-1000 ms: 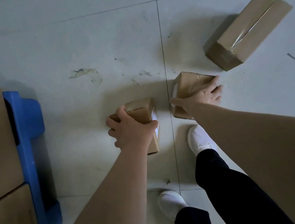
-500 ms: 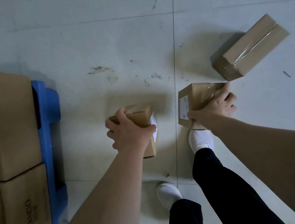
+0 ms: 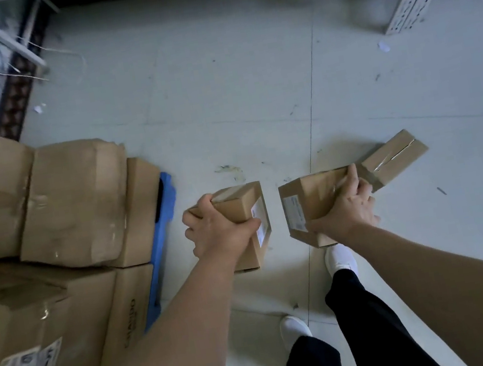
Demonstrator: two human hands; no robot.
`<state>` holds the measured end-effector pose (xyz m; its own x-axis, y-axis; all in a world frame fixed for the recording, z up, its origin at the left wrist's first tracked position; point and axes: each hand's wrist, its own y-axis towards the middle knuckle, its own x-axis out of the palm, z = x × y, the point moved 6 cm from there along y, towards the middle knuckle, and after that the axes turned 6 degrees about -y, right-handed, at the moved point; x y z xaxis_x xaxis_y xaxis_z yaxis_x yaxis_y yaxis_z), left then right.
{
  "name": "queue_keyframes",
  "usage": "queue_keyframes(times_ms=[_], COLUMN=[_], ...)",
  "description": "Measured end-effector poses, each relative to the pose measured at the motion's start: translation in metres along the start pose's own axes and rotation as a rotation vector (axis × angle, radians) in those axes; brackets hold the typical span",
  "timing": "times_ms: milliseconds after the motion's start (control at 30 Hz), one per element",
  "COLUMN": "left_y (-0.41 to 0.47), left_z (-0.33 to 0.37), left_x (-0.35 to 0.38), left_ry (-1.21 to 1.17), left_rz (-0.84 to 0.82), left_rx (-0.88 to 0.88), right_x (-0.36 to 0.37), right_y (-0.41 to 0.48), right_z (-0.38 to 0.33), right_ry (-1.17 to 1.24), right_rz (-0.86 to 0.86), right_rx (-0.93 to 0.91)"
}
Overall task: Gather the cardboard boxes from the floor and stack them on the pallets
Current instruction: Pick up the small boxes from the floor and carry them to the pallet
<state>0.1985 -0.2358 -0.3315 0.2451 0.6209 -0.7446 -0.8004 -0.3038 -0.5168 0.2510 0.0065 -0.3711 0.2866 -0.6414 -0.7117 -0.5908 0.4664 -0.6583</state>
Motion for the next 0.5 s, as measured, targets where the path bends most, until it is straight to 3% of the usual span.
queue_keyframes(times_ms=[367,500], left_y=[-0.082,-0.099], left_z=[-0.028,-0.024], left_x=[-0.140,-0.184], left_ry=[-0.393,-0.403], left_rz=[0.157,0.248], left_rx=[-0.157,-0.190], right_x=[-0.077,-0.098], right_y=[-0.120,-0.138], right_z=[-0.090,-0.137], right_ry=[-0.009,-0.004], right_rz=[0.072,0.055], right_rx=[-0.233,-0.391])
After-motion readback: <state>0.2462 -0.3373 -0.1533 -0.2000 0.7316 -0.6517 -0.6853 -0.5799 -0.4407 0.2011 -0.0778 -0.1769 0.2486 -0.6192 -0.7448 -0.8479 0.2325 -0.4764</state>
